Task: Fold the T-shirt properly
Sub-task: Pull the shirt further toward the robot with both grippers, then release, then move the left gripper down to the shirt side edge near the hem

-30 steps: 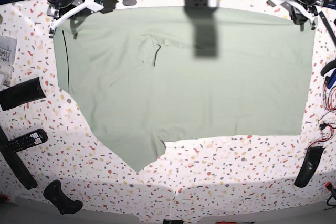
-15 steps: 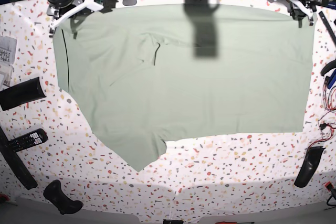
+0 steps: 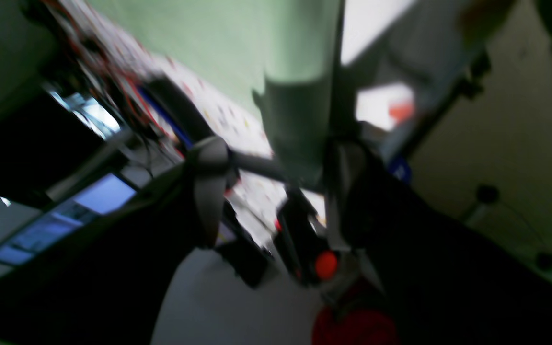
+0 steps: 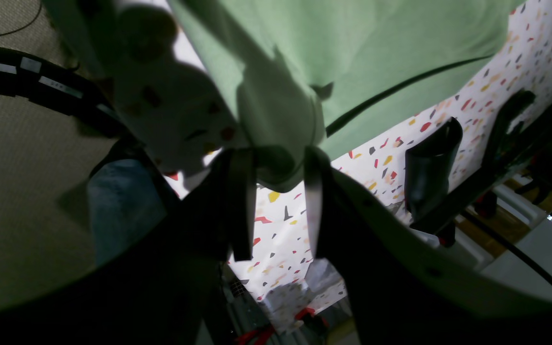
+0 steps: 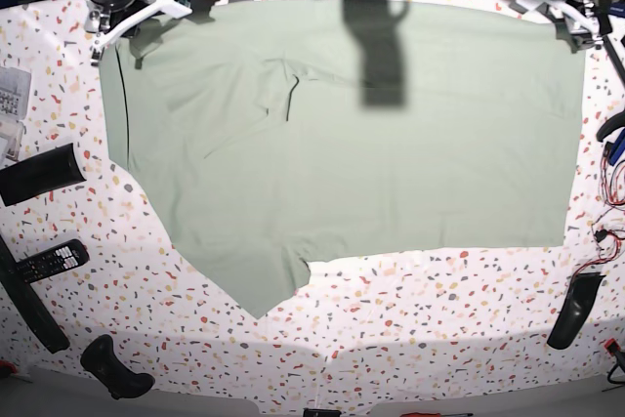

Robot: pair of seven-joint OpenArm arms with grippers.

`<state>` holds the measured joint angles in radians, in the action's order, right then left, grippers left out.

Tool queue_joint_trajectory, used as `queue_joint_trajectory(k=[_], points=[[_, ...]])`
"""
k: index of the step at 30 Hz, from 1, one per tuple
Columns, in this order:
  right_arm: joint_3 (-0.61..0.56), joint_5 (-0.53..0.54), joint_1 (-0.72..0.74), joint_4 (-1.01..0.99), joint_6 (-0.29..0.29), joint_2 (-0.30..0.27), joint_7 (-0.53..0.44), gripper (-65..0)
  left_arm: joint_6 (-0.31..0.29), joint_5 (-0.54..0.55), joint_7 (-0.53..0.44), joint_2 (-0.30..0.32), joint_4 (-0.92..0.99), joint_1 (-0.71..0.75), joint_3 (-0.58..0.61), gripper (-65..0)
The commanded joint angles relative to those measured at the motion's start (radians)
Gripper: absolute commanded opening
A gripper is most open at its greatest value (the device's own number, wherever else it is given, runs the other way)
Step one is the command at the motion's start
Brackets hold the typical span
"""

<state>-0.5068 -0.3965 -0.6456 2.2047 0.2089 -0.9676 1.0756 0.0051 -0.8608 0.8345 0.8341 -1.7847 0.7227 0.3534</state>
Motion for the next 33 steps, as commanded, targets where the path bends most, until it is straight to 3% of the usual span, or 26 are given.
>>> queue_joint_trajectory(k=[1, 7, 13, 18, 23, 26, 29, 33], points=[[0.009, -0.018, -0.001, 0.032, -0.006, -0.019, 0.006, -48.3, 0.018, -0.013, 0.024, 0.017, -0.030, 0.006, -0.005, -35.1], [0.009, -0.018, 0.000, 0.151, -0.007, -0.019, 0.003, -48.3, 0.068, -0.013, 0.058, 0.016, -0.120, 0.026, -0.005, -35.1], [0.009, -0.030, 0.000, 0.151, -0.037, -0.008, -0.047, -48.3, 0.106, -0.010, 0.200, 0.018, -0.241, 0.025, -0.005, -35.1], [0.009, -0.030, 0.000, 0.151, -0.058, 0.012, -0.101, -48.3, 0.167, -0.010, 0.108, 0.016, -0.283, 0.013, -0.005, -35.1], [0.009, -0.040, 0.003, 0.151, -0.095, 0.014, -0.129, -48.3, 0.172, 0.003, 0.052, 0.016, -0.283, -0.019, -0.005, -35.1], [0.009, -0.085, 0.024, 0.151, -0.168, 0.041, -0.157, -48.3, 0.214, 0.102, -0.015, 0.016, -0.283, -0.073, -0.005, -35.1], [0.009, -0.087, 0.082, 0.151, -0.247, 0.091, -0.183, -48.3, 0.212, 0.273, -0.055, 0.014, -0.283, -0.154, -0.005, -35.1], [0.009, -0.086, 0.178, 0.151, -0.298, 0.176, -0.202, -48.3, 0.213, 0.395, -0.081, 0.014, -0.283, -0.292, -0.005, -35.1]])
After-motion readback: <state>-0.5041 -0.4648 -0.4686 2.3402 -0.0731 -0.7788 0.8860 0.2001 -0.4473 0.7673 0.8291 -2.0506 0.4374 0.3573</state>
